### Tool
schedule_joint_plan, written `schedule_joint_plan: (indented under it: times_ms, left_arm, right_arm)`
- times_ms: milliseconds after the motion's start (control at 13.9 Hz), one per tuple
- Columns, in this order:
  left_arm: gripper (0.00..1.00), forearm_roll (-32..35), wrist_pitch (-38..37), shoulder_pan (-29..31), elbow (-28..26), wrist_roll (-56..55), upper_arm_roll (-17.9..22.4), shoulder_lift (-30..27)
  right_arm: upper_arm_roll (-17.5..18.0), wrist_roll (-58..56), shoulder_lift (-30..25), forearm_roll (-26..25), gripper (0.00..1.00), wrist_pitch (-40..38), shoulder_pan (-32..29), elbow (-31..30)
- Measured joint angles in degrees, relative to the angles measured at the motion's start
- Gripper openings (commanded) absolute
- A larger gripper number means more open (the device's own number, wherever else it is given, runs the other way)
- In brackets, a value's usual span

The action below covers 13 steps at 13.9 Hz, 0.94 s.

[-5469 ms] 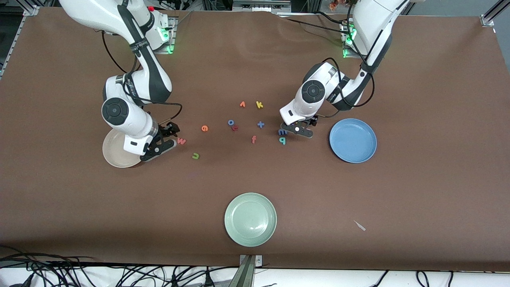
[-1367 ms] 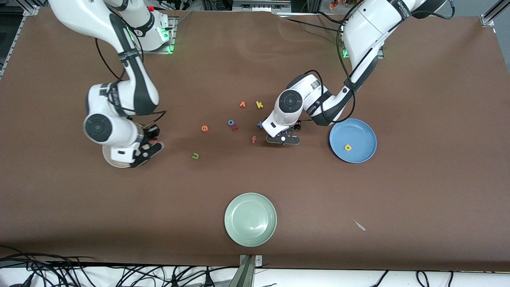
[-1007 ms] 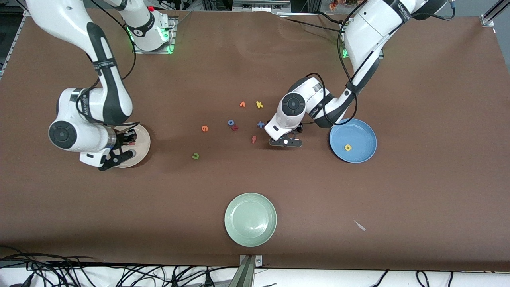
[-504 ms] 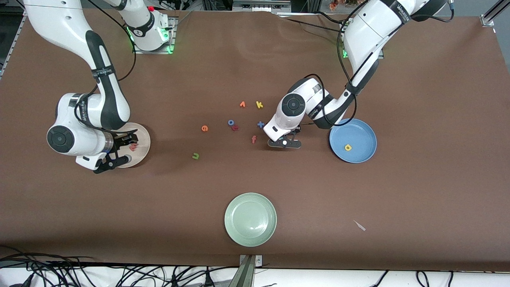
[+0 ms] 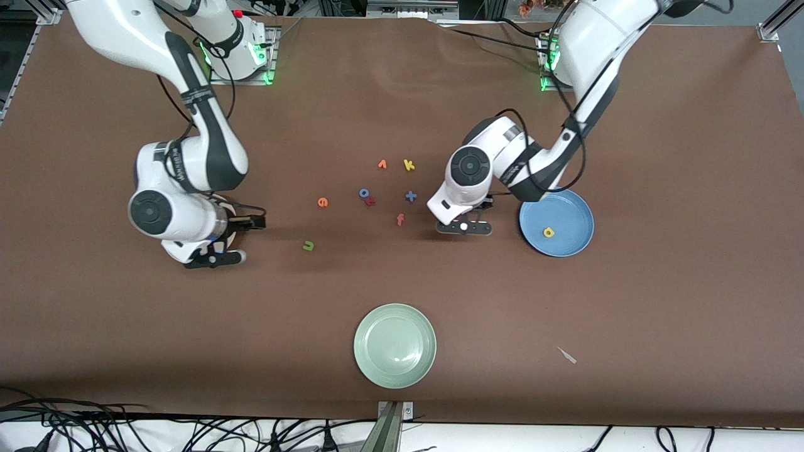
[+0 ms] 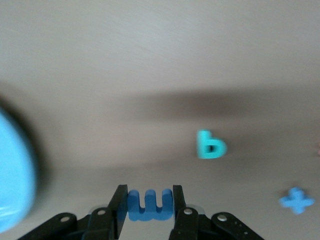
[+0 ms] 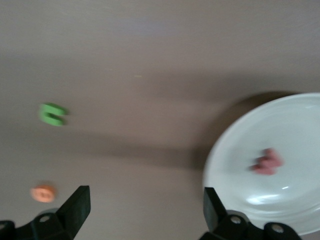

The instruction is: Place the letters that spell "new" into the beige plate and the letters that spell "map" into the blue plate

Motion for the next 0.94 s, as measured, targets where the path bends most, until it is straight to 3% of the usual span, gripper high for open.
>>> schedule_joint_plan:
  times_ms: [144,360,648,792,864,935]
  left_arm:
    - [0.24,0.05,-2.39,4.36,0.22,7.32,0.33,-1.91]
    - [0.25,0.82,-2.6,10.11,0.1,16.17,0.68,-2.08]
    - [0.26,5.85,-2.69,12.93,-1.06,17.17,0.86,-0.64]
    - [0.33,5.91,-2.68,14.69,-1.75,17.38,0.96,0.32]
    - [0.59,5.91,-2.6,15.41,-1.96,17.44,0.99,0.99]
    - [1.0,5.91,-2.36,16.1,-2.0,17.44,1.02,1.81]
  right_arm:
    - [2.67,8.52,-0.15,0.0,1.0,1.31,0.44,0.62]
    - [3.85,18.86,0.31,0.0,1.0,6.04,2.39,0.68]
    - [3.99,28.31,3.35,0.0,1.0,13.29,5.3,0.57]
    - [3.99,29.39,5.4,0.0,1.0,16.34,5.6,0.52]
    - [3.97,29.4,6.28,0.0,1.0,17.55,5.56,0.43]
    - [3.97,29.4,7.07,0.0,1.0,18.69,5.54,0.2]
